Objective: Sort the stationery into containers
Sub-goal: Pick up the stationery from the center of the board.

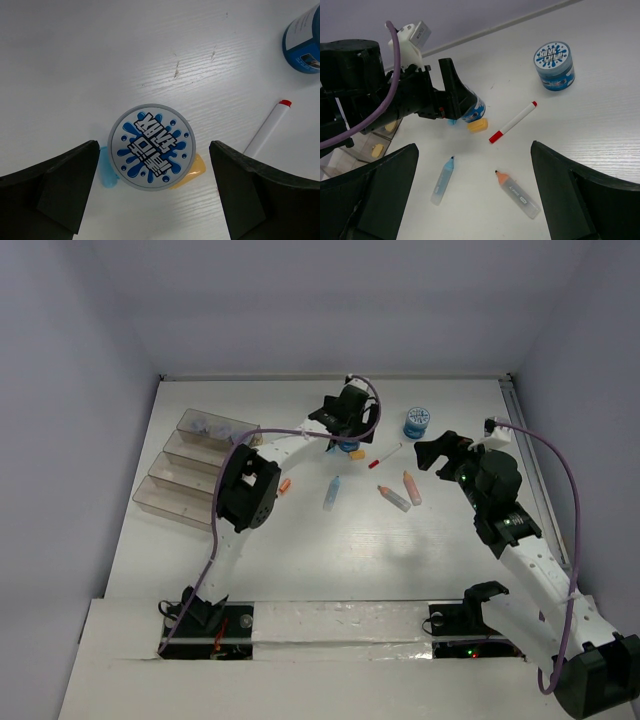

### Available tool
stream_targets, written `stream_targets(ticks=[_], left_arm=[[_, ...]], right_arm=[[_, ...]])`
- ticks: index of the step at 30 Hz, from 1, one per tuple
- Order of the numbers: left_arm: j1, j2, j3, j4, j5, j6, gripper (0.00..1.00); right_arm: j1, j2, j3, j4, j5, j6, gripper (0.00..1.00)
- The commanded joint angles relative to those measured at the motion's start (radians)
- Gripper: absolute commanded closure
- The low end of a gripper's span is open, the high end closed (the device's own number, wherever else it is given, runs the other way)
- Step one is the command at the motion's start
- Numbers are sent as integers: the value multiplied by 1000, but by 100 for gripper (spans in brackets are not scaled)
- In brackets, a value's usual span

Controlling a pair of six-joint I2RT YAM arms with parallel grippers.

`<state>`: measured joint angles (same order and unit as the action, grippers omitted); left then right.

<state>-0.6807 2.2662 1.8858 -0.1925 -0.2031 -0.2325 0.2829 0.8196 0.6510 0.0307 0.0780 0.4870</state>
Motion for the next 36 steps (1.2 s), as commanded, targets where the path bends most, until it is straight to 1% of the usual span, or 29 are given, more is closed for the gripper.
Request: stream_targets(ticks=[1,3,7,9,10,16,19,22,25,26,28,29,31,32,33,34,35,36], left_arm=[[-6,3,50,4,-25,13,11],[-6,7,52,-1,-30,15,13],[-6,10,52,1,-35,18,27],[-6,10,53,2,-35,19,31],[-6,10,55,4,-38,19,37],[-6,-16,73,8,-39,22,52],[-6,-80,68,31,-50,32,55],[-6,-166,64,47,-93,45,58],[4,-259,55,44,-111,48,59],[4,-313,29,44,-116,45,59],[46,-373,-11,42,-117,30,60],[76,-437,-64,38,-117,16,60],[110,-508,-134,34,-119,3,60],[128,-589,-222,33,-122,-7,60],[150,-629,-270,37,-121,-14,60],[197,-675,-316,39,-119,-22,60],[225,-763,-411,38,-116,-37,60],[256,-805,-459,31,-113,-47,60]], right_arm=[[6,1,10,48,-6,-7,0],[6,1,12,46,-6,-7,0],[6,0,12,46,-4,-7,0],[6,0,12,46,-6,-7,0],[6,0,10,46,-6,-7,0],[6,-2,10,46,-7,-8,0],[6,1,12,49,-6,-8,0],[6,6,9,51,2,-14,0],[6,19,7,55,-4,-13,0],[6,21,9,57,-6,-11,0],[6,27,9,55,-12,-11,0],[6,30,9,58,-11,-11,0],[6,32,7,58,-14,-11,0],[6,35,9,58,-14,-11,0],[6,35,10,57,-17,-11,0],[6,35,12,55,-21,-11,0],[6,32,12,57,-24,-10,0],[6,30,12,57,-29,-10,0]])
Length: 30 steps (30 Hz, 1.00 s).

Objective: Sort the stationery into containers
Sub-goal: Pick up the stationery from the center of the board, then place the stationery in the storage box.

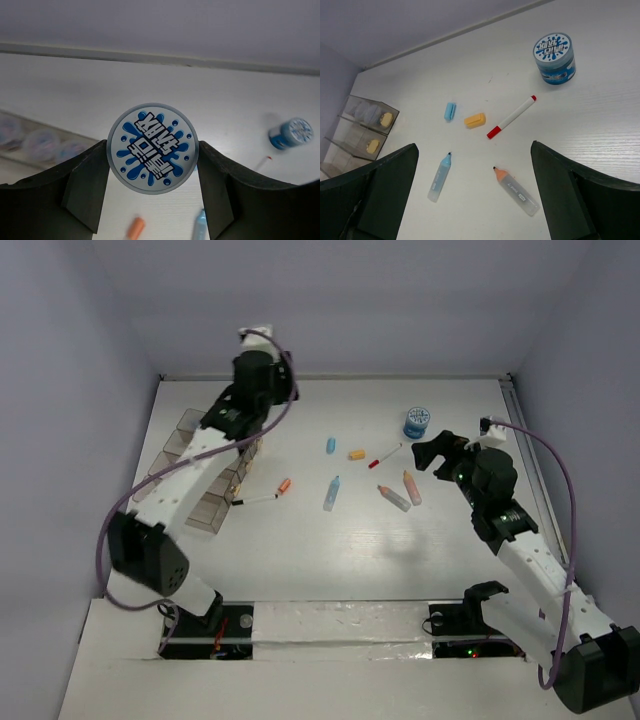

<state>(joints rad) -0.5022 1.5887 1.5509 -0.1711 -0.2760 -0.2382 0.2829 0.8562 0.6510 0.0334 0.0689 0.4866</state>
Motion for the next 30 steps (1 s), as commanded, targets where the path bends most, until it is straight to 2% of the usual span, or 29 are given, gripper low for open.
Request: stream_targets(ticks=[1,2,8,12,16,22,30], left_arm=[[137,-172,-167,5,-37,-50,60],[172,-259,-255,-1,-29,-65,60],[385,-498,-489,-53,-2,-67,60],[580,-489,-560,-82,57,-53,59],[665,-464,-623,-12,70,-46,59],[708,-388,-611,85,78,-101,59],[717,-271,-561,153,-34,-90,58]], right_arm=[[6,-8,10,57,-23,-10,0],[6,-9,9,60,-24,-8,0],[6,3,4,75,-46,1,0],[6,29,6,80,-58,3,0],[6,47,9,82,-61,0,0],[6,52,9,88,-90,0,0],[6,56,10,88,-96,0,0]])
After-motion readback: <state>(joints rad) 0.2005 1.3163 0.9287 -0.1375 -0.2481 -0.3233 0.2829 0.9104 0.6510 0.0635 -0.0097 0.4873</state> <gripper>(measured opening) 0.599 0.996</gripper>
